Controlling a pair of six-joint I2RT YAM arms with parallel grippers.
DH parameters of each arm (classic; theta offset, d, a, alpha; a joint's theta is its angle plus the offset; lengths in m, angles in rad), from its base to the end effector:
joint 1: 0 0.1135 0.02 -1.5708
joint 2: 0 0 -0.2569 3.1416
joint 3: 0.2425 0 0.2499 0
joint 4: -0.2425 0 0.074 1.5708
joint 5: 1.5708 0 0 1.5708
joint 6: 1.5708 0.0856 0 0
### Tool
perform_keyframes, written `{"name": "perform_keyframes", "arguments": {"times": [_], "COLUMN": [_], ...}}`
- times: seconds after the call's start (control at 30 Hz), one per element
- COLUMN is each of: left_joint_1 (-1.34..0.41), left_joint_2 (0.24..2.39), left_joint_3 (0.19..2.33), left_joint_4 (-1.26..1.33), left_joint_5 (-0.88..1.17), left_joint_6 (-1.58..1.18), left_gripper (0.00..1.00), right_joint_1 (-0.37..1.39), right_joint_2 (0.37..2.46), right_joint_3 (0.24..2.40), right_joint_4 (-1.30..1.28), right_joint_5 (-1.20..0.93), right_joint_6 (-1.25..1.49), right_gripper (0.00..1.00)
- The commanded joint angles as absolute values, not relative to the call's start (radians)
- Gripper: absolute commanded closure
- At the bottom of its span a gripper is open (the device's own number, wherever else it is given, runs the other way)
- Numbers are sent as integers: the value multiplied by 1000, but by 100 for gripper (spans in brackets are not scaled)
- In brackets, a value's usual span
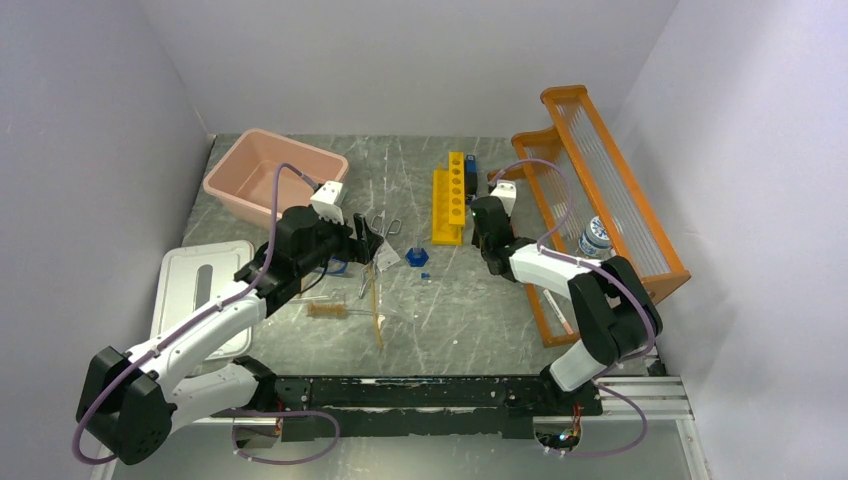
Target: Organize the chemistry lab equipment
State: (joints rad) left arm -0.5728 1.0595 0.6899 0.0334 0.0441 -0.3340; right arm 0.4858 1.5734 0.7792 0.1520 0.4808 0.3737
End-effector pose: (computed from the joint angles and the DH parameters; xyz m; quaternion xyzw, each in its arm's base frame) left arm 0.2440 -0.1618 0.2532 0.1098 0.8079 -0.2696 0.5123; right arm 0.3311 0.1301 0.1496 0.0578 0.8730 -0.0123 0.4841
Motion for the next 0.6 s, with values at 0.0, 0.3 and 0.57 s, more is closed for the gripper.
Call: {"name": "perform_keyframes", "arguments": {"times": [0.0,0.3,0.57], "left_joint_1": [-571,-571,-571], "left_joint_2": [1062,1076,1096], "left_joint_3": [681,702,779], "left_joint_4": [75,64,-29], "left_joint_5": [35,43,39], "left_joint_6": [-337,-351,-374], "left_gripper": [16,15,17], "right_joint_1": [483,482,482], "right_joint_2": [1570,1419,1275], "right_joint_3": [800,848,883], "right_joint_4": [106,22,-175], "right_joint_5": [522,473,306], "right_joint_6": [391,430,357], "right_gripper": [67,36,38]}}
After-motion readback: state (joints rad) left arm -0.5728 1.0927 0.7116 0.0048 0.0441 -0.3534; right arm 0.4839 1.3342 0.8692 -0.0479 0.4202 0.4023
